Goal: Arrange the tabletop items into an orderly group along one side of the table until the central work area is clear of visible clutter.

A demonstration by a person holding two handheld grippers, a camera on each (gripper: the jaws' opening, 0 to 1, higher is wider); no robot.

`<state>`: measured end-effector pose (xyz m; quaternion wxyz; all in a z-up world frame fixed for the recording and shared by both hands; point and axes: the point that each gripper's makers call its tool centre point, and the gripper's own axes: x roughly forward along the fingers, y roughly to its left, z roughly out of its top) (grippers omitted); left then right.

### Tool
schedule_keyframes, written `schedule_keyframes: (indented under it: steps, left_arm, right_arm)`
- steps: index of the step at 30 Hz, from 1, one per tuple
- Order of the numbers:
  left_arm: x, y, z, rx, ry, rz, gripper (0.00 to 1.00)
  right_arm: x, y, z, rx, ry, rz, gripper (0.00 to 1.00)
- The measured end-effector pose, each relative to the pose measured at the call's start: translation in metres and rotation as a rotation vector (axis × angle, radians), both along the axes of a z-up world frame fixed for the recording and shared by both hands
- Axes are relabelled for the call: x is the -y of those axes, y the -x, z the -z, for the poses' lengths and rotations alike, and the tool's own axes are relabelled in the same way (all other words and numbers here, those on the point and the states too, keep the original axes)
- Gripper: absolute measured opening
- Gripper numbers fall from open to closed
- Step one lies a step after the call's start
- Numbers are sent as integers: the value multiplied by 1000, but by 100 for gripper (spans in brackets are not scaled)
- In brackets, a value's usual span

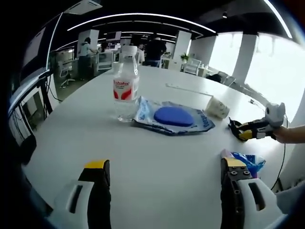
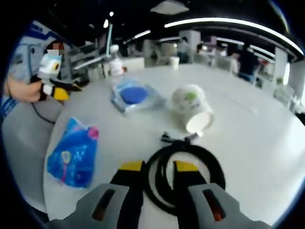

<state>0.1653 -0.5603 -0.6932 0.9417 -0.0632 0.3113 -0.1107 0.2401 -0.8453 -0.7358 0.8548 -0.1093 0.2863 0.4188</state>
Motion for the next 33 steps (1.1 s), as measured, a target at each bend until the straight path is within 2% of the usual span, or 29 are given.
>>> schedule_keyframes:
  steps: [1,3,6,8,9,15,18,21,28,33]
  left_arm:
    - [-1,1,2,-8,-22,6,95]
    - [-1,1,0,-2,-22,6,95]
    - [-1,0,-3,10,-12,-1,96]
    - [-2,0,-2,7,-18,1,96]
    - [-2,0,-2,7,-18,1,96]
    - [-3,0,-3,11,-13,-2,96]
    - [-3,0,-2,11,-12,-4,96]
    - [-3,0,-3,13,-11,-6,96]
    - [6,-2,-6,24,-17,28,96]
    - [10,-2,-5,23,0,21,96]
  right_arm:
    - [1,0,4,-20,-6,10,15]
    - [1,0,5,-43,-36,23,15]
    - [2,3,5,-41,-23,8,6]
    - [2,2,3,-87,-67,47,5]
    - [4,2,3,-94,-66,65,5]
    - [11,11,-17,-43,-68,57,1]
    - [17,16,-21,-36,-70,62,1]
    - [26,20,-24,-31,-71,93,0]
    - [37,32,-51,12,-106,140,0]
    - [47,47,-65,60,-61,131,0]
